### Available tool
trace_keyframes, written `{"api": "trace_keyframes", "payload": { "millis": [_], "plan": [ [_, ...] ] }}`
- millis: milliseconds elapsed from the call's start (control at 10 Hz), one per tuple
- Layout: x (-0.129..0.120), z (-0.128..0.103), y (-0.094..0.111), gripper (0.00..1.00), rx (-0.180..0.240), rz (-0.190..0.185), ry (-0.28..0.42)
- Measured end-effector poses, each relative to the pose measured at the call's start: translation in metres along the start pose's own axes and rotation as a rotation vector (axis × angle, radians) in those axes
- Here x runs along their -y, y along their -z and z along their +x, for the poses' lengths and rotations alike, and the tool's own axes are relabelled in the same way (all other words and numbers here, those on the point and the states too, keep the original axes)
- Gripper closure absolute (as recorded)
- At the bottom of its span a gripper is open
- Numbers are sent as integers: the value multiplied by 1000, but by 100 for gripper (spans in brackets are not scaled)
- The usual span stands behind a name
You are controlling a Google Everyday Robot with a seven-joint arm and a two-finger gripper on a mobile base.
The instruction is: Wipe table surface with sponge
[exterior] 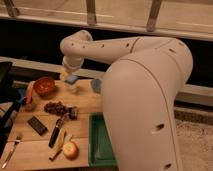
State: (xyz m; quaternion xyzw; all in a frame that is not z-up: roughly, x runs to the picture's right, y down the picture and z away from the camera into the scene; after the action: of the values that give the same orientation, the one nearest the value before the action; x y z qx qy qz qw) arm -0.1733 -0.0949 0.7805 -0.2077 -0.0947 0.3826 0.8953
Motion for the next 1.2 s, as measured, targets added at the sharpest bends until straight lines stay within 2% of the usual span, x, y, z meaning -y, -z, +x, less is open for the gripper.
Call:
{"api": "trace_keyframes", "payload": {
  "millis": [300,600,800,1100,1200],
  "plan": [
    [8,5,-18,29,7,-8,-5],
    [8,-3,-47,29,10,-45,13],
    [6,-9,-69,29,29,-85,23],
    [0,-24,-86,29,80,-176,45],
    [0,-26,-87,29,85,-184,47]
  ]
}}
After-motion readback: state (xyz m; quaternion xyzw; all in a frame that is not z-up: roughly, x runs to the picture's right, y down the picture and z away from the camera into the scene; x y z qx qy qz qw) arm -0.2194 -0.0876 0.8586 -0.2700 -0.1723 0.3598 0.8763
